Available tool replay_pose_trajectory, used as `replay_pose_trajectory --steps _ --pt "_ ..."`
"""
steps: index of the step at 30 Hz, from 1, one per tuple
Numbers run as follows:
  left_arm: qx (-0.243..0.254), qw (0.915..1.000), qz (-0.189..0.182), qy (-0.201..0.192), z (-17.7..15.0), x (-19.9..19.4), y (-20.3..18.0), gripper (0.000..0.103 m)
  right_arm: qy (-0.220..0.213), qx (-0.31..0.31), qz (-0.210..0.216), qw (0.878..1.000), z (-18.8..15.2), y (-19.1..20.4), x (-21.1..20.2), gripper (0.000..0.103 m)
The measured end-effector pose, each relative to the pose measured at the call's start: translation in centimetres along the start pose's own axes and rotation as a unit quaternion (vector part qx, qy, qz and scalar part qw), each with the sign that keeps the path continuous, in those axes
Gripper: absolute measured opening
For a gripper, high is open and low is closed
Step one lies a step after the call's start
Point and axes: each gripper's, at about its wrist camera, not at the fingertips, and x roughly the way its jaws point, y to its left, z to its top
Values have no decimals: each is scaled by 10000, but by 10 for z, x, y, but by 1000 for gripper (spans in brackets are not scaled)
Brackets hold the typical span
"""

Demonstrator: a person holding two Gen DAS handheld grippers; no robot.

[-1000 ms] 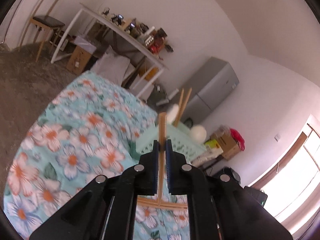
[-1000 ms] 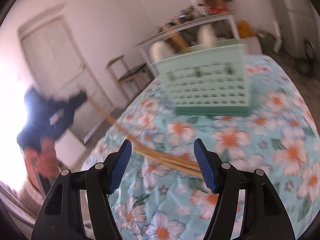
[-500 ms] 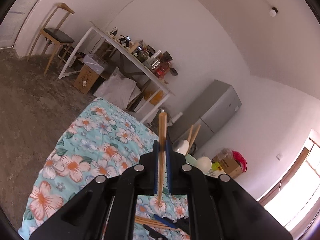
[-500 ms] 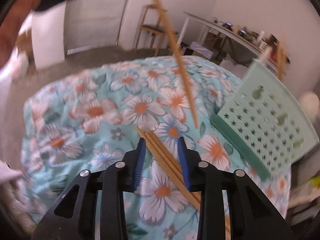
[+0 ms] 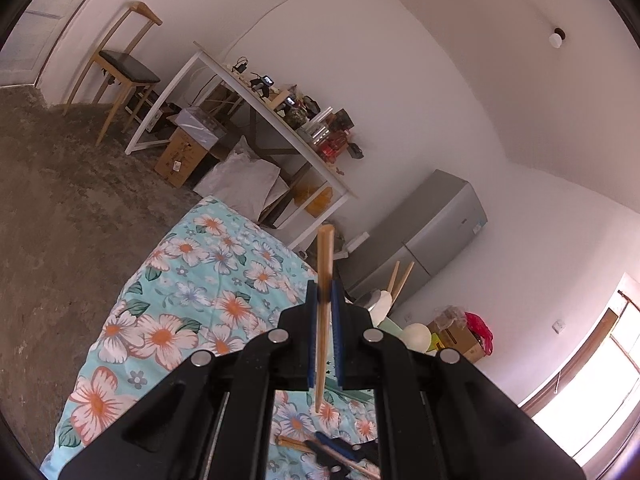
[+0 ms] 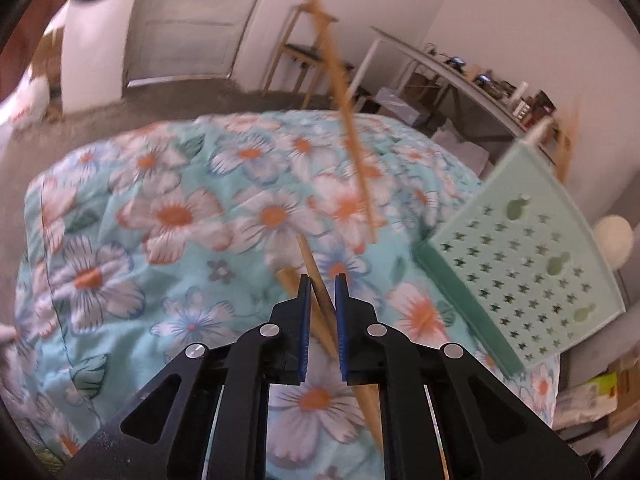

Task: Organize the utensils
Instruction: 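Insert chopsticks into the holder and open the left tool while the right tool carries its chopstick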

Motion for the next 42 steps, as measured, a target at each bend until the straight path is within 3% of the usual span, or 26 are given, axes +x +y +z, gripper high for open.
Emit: replay_pose_trajectory --steps 5,8,18,29,36,42 --pt "94 9999 -73 -4 1 -2 -13 6 -402 790 6 9961 5 -37 -31 4" --pt "228 9996 -172 -32 3 -2 -27 6 -695 1410 35 9876 1 -65 -57 4" --pt "806 9935 -778 -220 26 11 -103 6 -1511 3028 -69 9410 -38 -151 -121 4" --pt "1335 9843 -1065 -440 41 78 -173 6 -1616 3478 -44 9235 -70 -168 -131 4" --pt "2017 9775 -531 -312 17 141 -189 6 -1573 3531 28 9223 -73 -173 -128 5" --pt "2048 9783 -298 112 -9 173 -172 6 -1520 3454 30 9261 -68 -173 -124 5"
